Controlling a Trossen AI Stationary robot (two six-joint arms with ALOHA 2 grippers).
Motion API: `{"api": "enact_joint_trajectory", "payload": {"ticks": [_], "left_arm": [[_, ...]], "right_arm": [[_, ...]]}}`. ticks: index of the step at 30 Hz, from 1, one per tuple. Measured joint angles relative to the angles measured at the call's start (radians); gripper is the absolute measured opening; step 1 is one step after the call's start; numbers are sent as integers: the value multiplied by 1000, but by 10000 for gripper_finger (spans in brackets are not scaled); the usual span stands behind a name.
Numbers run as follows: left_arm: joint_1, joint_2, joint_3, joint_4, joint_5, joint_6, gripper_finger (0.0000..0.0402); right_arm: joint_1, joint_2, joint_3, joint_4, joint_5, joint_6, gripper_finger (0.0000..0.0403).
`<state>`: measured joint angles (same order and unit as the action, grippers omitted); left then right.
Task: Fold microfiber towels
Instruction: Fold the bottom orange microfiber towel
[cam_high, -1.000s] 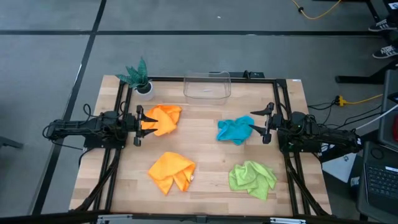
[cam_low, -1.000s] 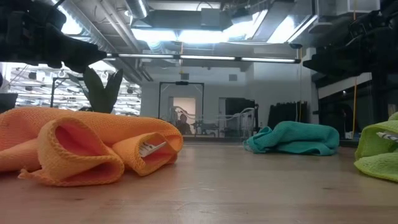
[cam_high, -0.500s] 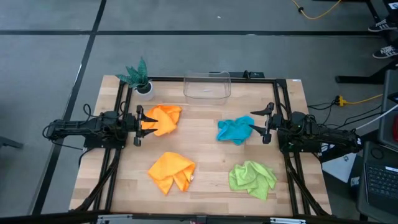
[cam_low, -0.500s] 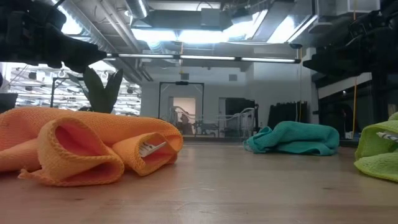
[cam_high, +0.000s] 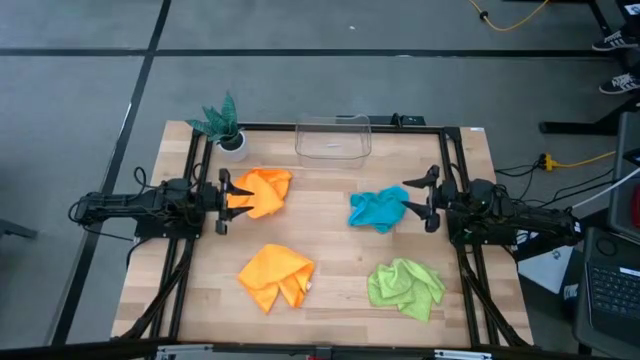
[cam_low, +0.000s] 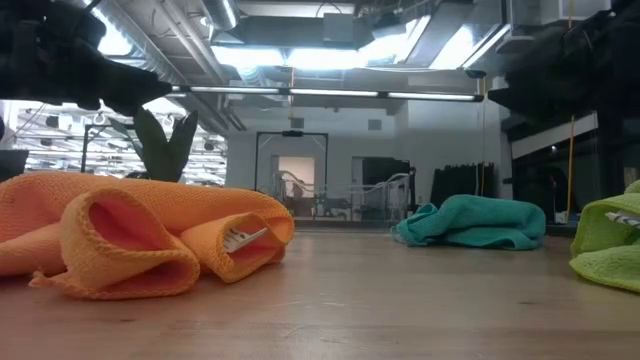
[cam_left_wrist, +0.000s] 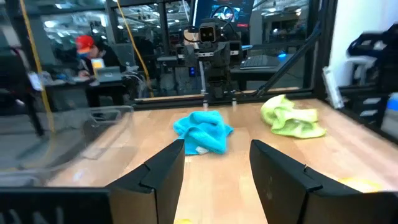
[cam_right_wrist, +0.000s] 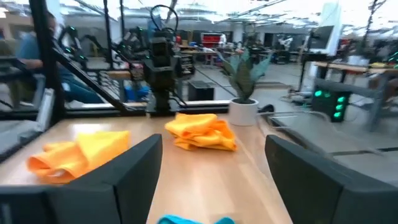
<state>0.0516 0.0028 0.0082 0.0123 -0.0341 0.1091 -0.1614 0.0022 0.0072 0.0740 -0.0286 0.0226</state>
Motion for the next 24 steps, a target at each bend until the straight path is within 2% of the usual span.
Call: {"api": "enact_joint_trajectory", "payload": {"ticks": [4,9,14,16,19,24], "left_arm": [[0,0,0,1,-10,31,176],[0,0,0,2,-9,33,176],[0,0,0,3,-8,32,176],[0,0,0,3,-8,23,176],[0,0,0,3,-7,-63,176],[0,0,0,58,-14,-261,176]], "right_arm": [[0,0,0,14,-6,143,288],[6,22,0,90,-121,227,288],[33,104,0,265,-124,213,288],[39,150,14,281,-99,208,288],[39,243,95,217,-30,204,288],[39,445,289,105,-17,124,288]]}}
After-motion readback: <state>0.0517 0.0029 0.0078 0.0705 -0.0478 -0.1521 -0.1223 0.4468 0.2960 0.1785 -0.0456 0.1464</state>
